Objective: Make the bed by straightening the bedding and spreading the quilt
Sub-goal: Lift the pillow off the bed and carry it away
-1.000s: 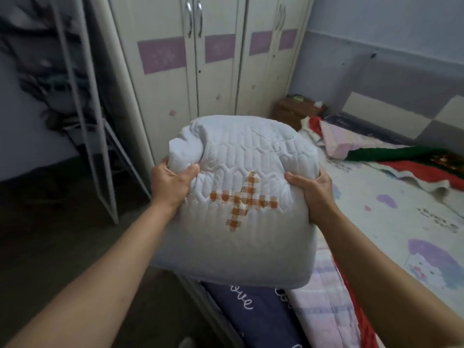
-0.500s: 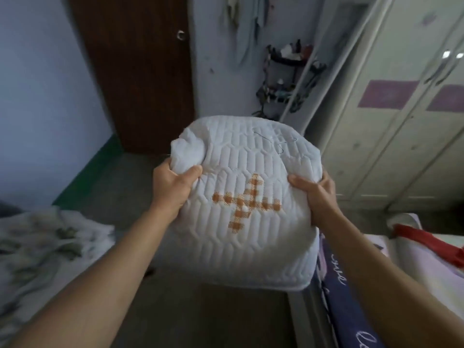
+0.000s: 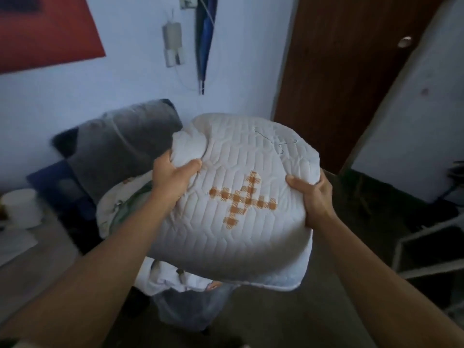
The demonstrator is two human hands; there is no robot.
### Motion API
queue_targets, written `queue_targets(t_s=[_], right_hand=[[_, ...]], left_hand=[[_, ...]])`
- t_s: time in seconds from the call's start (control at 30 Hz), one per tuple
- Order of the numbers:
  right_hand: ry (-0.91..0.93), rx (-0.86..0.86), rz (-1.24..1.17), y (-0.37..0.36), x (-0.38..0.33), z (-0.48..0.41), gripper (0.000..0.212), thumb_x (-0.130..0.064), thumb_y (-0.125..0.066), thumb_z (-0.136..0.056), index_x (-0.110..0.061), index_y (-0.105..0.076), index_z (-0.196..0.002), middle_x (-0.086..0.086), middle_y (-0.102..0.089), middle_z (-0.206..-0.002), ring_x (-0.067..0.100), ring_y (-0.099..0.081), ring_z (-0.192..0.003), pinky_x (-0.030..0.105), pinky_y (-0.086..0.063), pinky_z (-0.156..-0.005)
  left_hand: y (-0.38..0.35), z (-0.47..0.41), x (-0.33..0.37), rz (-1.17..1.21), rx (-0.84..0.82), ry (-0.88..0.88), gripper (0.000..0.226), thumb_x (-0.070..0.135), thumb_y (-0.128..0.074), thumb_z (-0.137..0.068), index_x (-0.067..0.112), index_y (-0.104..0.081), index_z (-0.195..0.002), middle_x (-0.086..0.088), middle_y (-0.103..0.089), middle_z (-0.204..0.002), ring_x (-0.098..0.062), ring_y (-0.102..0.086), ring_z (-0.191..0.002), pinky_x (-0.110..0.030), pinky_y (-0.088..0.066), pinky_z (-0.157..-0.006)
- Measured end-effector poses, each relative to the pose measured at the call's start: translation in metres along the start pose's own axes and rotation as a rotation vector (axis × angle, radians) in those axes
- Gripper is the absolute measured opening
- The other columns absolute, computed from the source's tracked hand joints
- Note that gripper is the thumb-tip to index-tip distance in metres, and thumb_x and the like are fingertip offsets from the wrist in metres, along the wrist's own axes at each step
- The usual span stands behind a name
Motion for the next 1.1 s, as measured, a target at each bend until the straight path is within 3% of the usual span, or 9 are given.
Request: queue_targets(t_s=[0.13, 0.27, 0.4, 0.5, 0.63, 0.73, 0.9, 1.0, 1.1], right_hand=[[-0.010, -0.105, 0.036, -0.062, 0.014, -0.045, 0.081, -0.029, -0.083, -0.069, -0.032, -0.041, -0.137, -0.005, -0.055, -0.129, 0.021, -0.058, -0.111, 0.048, -0.051, -0.092], [0.006, -0.168, 0.038, -0.114, 0.026, -0.078, 0.065, -0.024, -0.079, -0.075, -0.034, -0.042, -0.128, -0.018, -0.055, -0.108, 0.010, -0.057, -0.096, 0.027, -0.051, -0.073], [-0.016, -0.181, 0.025, -0.149, 0.047, -0.103, 0.055, -0.019, -0.075, -0.079, -0.036, -0.039, -0.117, -0.023, -0.051, -0.098, 0.003, -0.055, -0.085, 0.019, -0.047, -0.061], [-0.009, -0.167, -0.006, -0.170, 0.063, -0.109, 0.041, -0.011, -0.074, -0.079, -0.035, -0.050, -0.102, -0.020, -0.057, -0.096, 0.005, -0.060, -0.082, 0.014, -0.050, -0.056], [-0.001, -0.120, -0.086, -0.194, 0.101, -0.115, 0.055, -0.006, -0.078, -0.075, -0.021, -0.056, -0.123, 0.001, -0.067, -0.112, 0.020, -0.068, -0.097, 0.033, -0.059, -0.076], [-0.052, -0.093, -0.041, -0.216, 0.147, -0.115, 0.075, -0.022, -0.082, -0.071, -0.020, -0.046, -0.137, 0.001, -0.063, -0.125, 0.022, -0.063, -0.110, 0.043, -0.054, -0.092], [-0.250, -0.126, 0.128, -0.265, 0.240, -0.084, 0.112, -0.057, -0.076, -0.059, -0.019, -0.021, -0.149, 0.007, -0.046, -0.144, 0.023, -0.048, -0.129, 0.045, -0.041, -0.108], [-0.433, -0.217, 0.163, -0.291, 0.298, -0.050, 0.120, -0.053, -0.077, -0.063, -0.018, -0.005, -0.152, 0.011, -0.039, -0.149, 0.027, -0.044, -0.132, 0.048, -0.040, -0.108], [-0.508, -0.259, 0.331, -0.306, 0.337, -0.031, 0.110, -0.042, -0.068, -0.085, -0.014, 0.017, -0.150, 0.009, -0.030, -0.153, 0.028, -0.038, -0.136, 0.043, -0.037, -0.110]], left_hand=[[0.035, -0.037, -0.019, -0.062, 0.110, 0.047, 0.027, 0.024, -0.075, -0.076, 0.021, -0.061, -0.098, 0.011, -0.062, -0.089, -0.004, -0.059, -0.082, -0.020, -0.047, -0.067], [0.056, -0.075, -0.036, -0.121, 0.175, 0.076, 0.036, 0.028, -0.075, -0.075, 0.021, -0.059, -0.107, 0.007, -0.061, -0.099, -0.011, -0.058, -0.090, -0.027, -0.047, -0.079], [0.068, -0.110, -0.056, -0.165, 0.166, 0.058, 0.030, 0.025, -0.074, -0.079, 0.020, -0.057, -0.103, 0.010, -0.059, -0.095, 0.000, -0.053, -0.082, -0.015, -0.042, -0.068], [0.077, -0.135, -0.069, -0.220, 0.138, 0.047, 0.030, 0.025, -0.073, -0.080, 0.021, -0.056, -0.103, 0.013, -0.057, -0.092, 0.002, -0.053, -0.082, -0.015, -0.042, -0.067], [0.092, -0.176, -0.098, -0.352, 0.103, 0.056, 0.046, 0.039, -0.075, -0.072, 0.019, -0.059, -0.110, 0.003, -0.061, -0.108, -0.016, -0.058, -0.100, -0.035, -0.050, -0.086], [0.102, -0.203, -0.124, -0.490, 0.048, 0.071, 0.072, 0.054, -0.069, -0.063, 0.023, -0.054, -0.126, 0.001, -0.059, -0.124, -0.021, -0.056, -0.112, -0.046, -0.046, -0.098], [0.126, -0.248, -0.185, -0.977, -0.061, 0.121, 0.083, 0.058, -0.060, -0.079, 0.034, -0.021, -0.148, -0.006, -0.042, -0.145, -0.030, -0.043, -0.129, -0.047, -0.035, -0.106], [0.144, -0.244, -0.234, -1.175, -0.155, 0.235, 0.091, 0.054, -0.057, -0.084, 0.046, 0.009, -0.146, -0.013, -0.028, -0.148, -0.037, -0.033, -0.132, -0.054, -0.028, -0.107], [0.160, -0.228, -0.281, -1.154, -0.259, 0.295, 0.091, 0.049, -0.054, -0.089, 0.055, 0.022, -0.138, -0.017, -0.016, -0.150, -0.043, -0.026, -0.132, -0.058, -0.023, -0.108]])
Point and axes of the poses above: each hand's wrist, its own z-axis away from the middle knuckle, its own y-axis out of the back of the hand, x = y × z, the point moved 10 cm from there along -z, towards the middle knuckle
